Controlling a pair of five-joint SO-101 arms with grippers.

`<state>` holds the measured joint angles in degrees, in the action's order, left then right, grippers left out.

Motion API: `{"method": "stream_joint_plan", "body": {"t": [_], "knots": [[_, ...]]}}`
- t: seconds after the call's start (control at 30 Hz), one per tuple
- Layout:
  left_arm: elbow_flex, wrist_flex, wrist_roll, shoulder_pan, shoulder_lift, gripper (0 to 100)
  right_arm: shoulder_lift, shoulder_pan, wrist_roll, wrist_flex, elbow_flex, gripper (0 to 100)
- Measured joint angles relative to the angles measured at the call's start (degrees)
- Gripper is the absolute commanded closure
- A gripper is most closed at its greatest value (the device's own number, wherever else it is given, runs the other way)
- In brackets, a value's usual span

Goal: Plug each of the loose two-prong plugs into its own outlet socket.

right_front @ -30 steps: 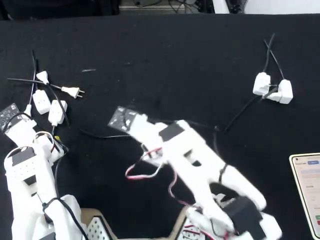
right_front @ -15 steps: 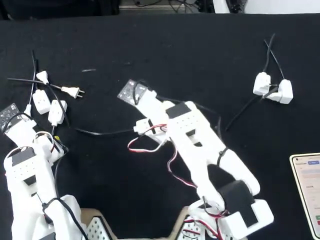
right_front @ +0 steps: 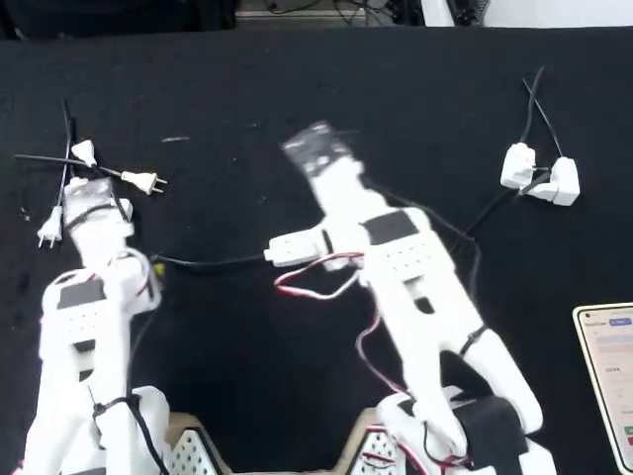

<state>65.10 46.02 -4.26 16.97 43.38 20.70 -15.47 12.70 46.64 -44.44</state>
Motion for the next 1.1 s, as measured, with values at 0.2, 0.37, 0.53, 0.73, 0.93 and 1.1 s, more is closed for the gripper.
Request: {"method": "stream_joint_plan", "body": {"t": [0.2,0.37,0.53,0.73,0.93,1.1], "knots": [[-12.22,8.09,-1.32,-8.53,-3.52,79,0.0,7.21,-10.02,-15.21,-10.11,94.2],[-25.67,14.95,-1.76,-15.12,-16.18,79,0.09,8.0,-12.48,-21.19,-13.89,94.1],[-33.76,16.26,-1.67,-19.16,-31.21,80,0.09,6.77,-13.63,-29.36,-18.64,94.1],[-35.78,10.11,-0.97,-20.57,-41.14,80,0.09,0.26,-13.54,-39.82,-24.62,94.2],[-34.99,1.14,5.36,-22.59,-41.58,80,-0.7,-0.18,-13.54,-45.63,-25.49,94.2],[-32.53,-4.31,8.18,-24.7,-42.2,80,-8.62,-0.09,-13.63,-47.03,-22.86,94.2]]}}
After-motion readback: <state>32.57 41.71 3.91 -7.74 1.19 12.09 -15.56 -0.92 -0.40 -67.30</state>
